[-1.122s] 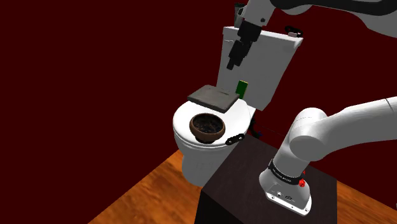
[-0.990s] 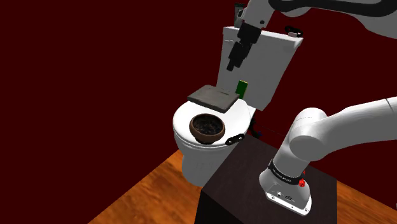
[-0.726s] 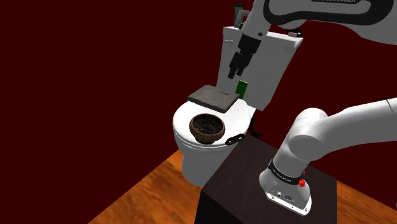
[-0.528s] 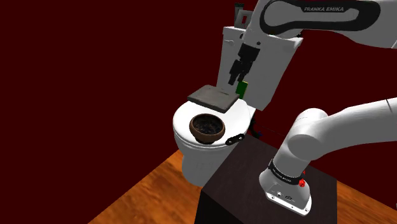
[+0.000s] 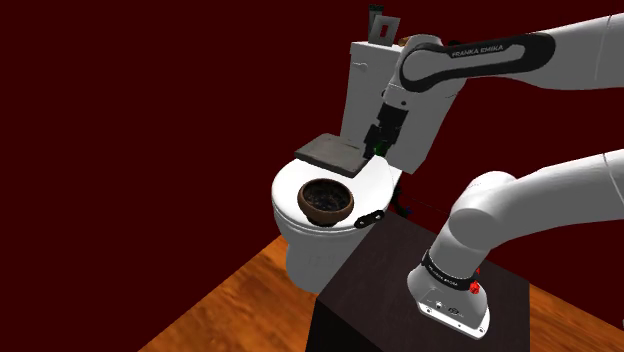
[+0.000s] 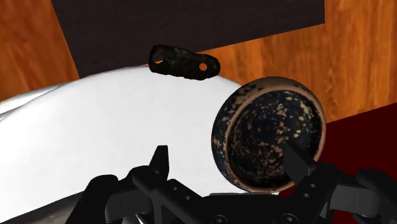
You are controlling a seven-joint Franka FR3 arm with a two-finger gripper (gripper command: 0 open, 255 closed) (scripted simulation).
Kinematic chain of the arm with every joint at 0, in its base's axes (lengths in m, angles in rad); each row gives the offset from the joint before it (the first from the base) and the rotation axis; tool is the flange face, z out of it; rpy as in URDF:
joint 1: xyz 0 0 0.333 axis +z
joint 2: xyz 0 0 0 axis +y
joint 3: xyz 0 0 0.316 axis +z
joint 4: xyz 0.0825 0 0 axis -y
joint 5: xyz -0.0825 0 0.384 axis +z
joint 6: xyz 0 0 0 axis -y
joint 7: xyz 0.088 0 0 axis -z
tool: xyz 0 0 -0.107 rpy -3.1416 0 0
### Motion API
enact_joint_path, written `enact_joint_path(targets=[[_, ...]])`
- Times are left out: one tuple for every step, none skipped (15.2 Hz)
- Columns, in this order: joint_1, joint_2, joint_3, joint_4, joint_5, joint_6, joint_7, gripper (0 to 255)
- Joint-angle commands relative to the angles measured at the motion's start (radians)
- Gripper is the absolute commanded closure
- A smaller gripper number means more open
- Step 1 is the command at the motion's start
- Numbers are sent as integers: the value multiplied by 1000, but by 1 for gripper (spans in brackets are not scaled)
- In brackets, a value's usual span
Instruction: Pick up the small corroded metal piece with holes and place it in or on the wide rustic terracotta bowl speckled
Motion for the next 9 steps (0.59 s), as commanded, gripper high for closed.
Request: enact_joint_path(targets=[[-21, 30, -33, -35, -4, 41, -11, 0], [-31, 43, -48, -54, -6, 61, -16, 0], [-41, 58, -64, -72, -7, 82, -21, 0], [-50, 75, -79, -90, -9, 104, -26, 0], [-59, 93, -95, -107, -10, 126, -32, 0], [-68, 112, -112, -123, -10, 149, -39, 0], [-77, 133, -129, -139, -10, 172, -46, 0], [-84, 156, -146, -153, -10, 196, -54, 0], [-91, 180, -164, -167, -8, 221, -63, 0]])
